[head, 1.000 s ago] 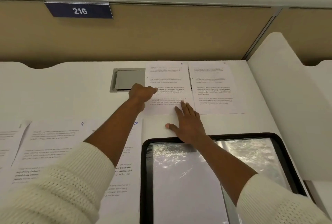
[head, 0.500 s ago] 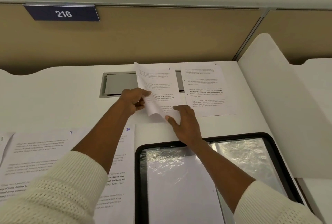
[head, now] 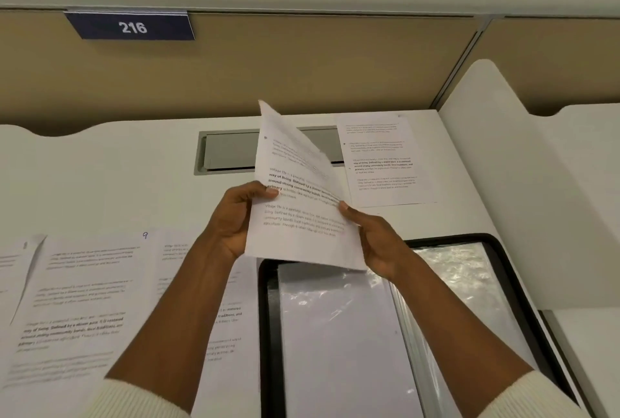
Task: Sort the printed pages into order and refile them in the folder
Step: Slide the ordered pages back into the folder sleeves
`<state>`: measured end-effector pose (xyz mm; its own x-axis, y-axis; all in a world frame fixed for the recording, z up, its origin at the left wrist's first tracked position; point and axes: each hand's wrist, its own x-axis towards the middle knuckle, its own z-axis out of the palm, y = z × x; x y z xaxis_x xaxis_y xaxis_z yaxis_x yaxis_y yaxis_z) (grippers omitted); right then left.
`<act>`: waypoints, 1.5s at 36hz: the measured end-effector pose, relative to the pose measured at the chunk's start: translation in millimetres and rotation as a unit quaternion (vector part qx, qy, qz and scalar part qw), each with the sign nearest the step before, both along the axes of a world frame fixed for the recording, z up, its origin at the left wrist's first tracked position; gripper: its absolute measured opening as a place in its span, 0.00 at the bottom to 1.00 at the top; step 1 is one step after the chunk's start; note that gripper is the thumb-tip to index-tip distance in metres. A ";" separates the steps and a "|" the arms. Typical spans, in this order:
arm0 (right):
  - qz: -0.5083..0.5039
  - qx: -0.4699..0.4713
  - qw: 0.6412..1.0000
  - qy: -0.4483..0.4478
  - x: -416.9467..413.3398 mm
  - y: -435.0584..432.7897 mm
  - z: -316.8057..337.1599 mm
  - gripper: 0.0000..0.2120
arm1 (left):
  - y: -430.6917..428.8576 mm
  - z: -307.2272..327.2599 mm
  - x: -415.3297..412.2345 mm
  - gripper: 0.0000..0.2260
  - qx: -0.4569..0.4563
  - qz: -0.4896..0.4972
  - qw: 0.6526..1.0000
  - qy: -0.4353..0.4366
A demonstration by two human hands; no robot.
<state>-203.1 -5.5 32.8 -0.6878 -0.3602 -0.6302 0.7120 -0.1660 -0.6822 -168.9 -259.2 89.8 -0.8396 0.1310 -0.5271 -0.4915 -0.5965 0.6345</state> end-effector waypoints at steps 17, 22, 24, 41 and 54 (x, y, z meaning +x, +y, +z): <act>-0.050 0.103 0.993 0.041 86.1 121.0 -2.3 0.19 | 84.1 -35.4 89.0 0.27 -0.020 -0.142 0.988 -0.053; -0.036 0.131 0.988 0.073 104.5 160.8 -2.2 0.21 | 114.3 -42.9 104.5 0.21 -0.055 -0.164 0.984 -0.042; -0.027 0.123 0.989 0.079 111.3 176.0 -3.4 0.21 | 128.3 -42.3 109.9 0.19 -0.102 -0.151 0.982 -0.042; 0.053 0.133 0.980 0.140 104.9 289.2 26.0 0.18 | 258.3 -32.5 170.4 0.11 -0.394 -0.007 0.919 -0.017; 0.261 0.311 0.863 0.300 20.5 263.7 64.5 0.14 | 264.2 -36.0 181.5 0.11 -0.436 -0.016 0.900 -0.015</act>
